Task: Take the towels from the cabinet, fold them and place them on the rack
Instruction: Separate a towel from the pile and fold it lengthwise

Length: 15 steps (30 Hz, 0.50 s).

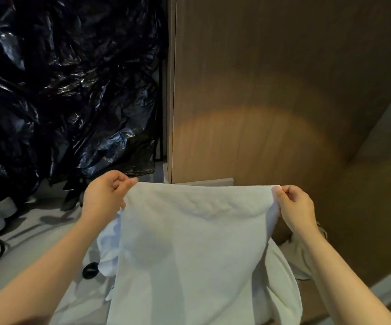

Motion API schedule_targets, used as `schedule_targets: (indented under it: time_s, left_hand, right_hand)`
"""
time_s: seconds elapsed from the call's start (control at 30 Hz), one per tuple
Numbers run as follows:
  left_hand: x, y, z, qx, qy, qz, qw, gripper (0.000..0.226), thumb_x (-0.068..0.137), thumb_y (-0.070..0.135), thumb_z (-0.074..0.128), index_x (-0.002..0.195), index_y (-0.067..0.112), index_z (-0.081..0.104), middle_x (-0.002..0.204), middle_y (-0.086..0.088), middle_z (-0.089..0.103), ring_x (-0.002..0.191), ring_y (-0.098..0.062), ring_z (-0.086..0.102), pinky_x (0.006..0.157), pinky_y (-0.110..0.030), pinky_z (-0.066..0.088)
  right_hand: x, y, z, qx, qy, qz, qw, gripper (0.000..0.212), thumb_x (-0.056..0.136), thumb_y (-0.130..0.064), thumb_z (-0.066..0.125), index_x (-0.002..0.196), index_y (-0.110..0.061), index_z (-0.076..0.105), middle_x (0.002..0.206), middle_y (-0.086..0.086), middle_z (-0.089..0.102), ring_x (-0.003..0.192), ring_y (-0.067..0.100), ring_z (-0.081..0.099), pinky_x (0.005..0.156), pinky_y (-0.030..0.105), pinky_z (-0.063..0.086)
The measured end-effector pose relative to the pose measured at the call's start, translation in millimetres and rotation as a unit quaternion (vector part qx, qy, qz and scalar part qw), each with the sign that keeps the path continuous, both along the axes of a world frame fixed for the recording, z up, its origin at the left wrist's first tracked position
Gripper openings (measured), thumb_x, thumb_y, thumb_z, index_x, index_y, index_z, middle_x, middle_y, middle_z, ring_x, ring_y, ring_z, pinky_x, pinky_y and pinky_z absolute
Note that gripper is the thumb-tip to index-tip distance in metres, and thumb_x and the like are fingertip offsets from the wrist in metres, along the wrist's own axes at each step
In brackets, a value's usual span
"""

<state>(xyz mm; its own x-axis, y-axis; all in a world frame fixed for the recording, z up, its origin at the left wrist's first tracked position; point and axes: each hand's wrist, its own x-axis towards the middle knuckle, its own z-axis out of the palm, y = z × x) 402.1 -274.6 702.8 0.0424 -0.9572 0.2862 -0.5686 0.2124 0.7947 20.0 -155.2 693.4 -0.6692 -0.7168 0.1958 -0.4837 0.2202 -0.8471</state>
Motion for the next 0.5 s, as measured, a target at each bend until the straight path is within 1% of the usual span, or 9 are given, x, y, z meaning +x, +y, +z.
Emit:
schedule_targets:
  time_s: [0.07,0.1,0.17,0.2,0.27,0.33,0.37,0.43,0.5]
  left_hand:
    - [-6.3,-10.2,-1.8,-0.006,-0.031,0.001,1.0,0.023,0.088,0.041,0.065,0.073,0.024,0.06,0.046,0.002,0.061,0.037,-0.004,0.055,0.05,-0.025,0.039]
    - [-9.3,-15.1,-3.1,-0.011,-0.048,0.0,0.999,0.023,0.088,0.04,0.065,0.074,0.024,0.059,0.044,0.002,0.06,0.035,-0.005,0.054,0.049,-0.025,0.038]
    - [-14.0,-25.9,-5.7,-0.02,-0.062,0.002,0.998,0.022,0.09,0.038,0.065,0.076,0.022,0.057,0.043,-0.001,0.059,0.033,-0.006,0.053,0.047,-0.025,0.038]
    - [-16.5,-31.5,-6.8,-0.022,-0.058,0.007,0.998,0.021,0.09,0.036,0.065,0.077,0.022,0.057,0.044,-0.002,0.059,0.032,-0.006,0.052,0.046,-0.025,0.039]
    - [-20.2,-43.0,-9.3,-0.025,-0.026,0.022,0.999,0.019,0.091,0.032,0.065,0.077,0.021,0.056,0.045,-0.004,0.061,0.033,-0.007,0.053,0.043,-0.025,0.042]
    - [-21.3,-54.3,-14.0,-0.029,0.019,0.041,0.999,0.018,0.092,0.029,0.064,0.078,0.02,0.056,0.05,-0.004,0.064,0.038,-0.007,0.058,0.04,-0.015,0.042]
    - [-21.3,-59.0,-17.9,-0.028,0.032,0.053,0.998,0.017,0.092,0.028,0.064,0.081,0.018,0.056,0.054,-0.005,0.065,0.042,-0.006,0.061,0.04,-0.012,0.042]
    - [-21.4,-67.0,-28.4,-0.01,0.036,0.074,0.997,0.015,0.094,0.027,0.062,0.085,0.015,0.057,0.065,-0.007,0.067,0.05,-0.004,0.065,0.045,-0.015,0.043]
    - [-22.7,-72.1,-42.0,0.015,0.032,0.071,0.997,0.012,0.094,0.024,0.061,0.09,0.013,0.06,0.073,-0.006,0.067,0.065,-0.011,0.069,0.054,-0.021,0.044]
  right_hand:
    - [-5.1,-16.4,-2.7,0.008,-0.07,0.006,0.998,0.024,0.098,-0.037,0.055,0.095,-0.014,0.063,0.084,0.006,0.068,0.065,0.015,0.068,0.054,0.016,0.049]
    - [-6.5,-24.0,-3.5,0.015,-0.12,0.01,0.993,0.022,0.098,-0.035,0.056,0.095,-0.014,0.063,0.085,0.007,0.068,0.066,0.016,0.071,0.055,0.018,0.052]
    - [-7.9,-39.0,-3.7,0.035,-0.203,0.02,0.978,0.02,0.097,-0.033,0.059,0.1,-0.014,0.063,0.094,0.01,0.067,0.078,0.022,0.072,0.069,0.027,0.06]
    - [-8.8,-46.6,-4.2,0.044,-0.222,0.028,0.974,0.021,0.097,-0.033,0.059,0.102,-0.014,0.062,0.099,0.011,0.066,0.086,0.025,0.071,0.076,0.031,0.06]
    - [-9.6,-59.7,-3.3,0.043,-0.243,0.056,0.967,0.02,0.098,-0.034,0.057,0.104,-0.016,0.061,0.103,0.01,0.066,0.093,0.025,0.069,0.077,0.029,0.058]
    - [-8.8,-72.6,-0.9,0.034,-0.29,0.091,0.952,0.016,0.098,-0.034,0.057,0.103,-0.019,0.061,0.102,0.008,0.069,0.092,0.022,0.072,0.074,0.026,0.056]
    - [-7.9,-79.5,0.7,0.031,-0.331,0.105,0.937,0.014,0.098,-0.033,0.056,0.103,-0.02,0.06,0.101,0.007,0.072,0.091,0.021,0.074,0.076,0.027,0.056]
    - [-6.3,-94.8,0.3,0.033,-0.402,0.12,0.907,0.01,0.099,-0.029,0.055,0.103,-0.02,0.058,0.103,0.009,0.072,0.093,0.022,0.074,0.082,0.031,0.056]
    - [-5.5,-108.8,-8.1,0.052,-0.405,0.115,0.905,0.009,0.1,-0.026,0.053,0.104,-0.018,0.055,0.11,0.01,0.068,0.099,0.025,0.072,0.089,0.034,0.055]
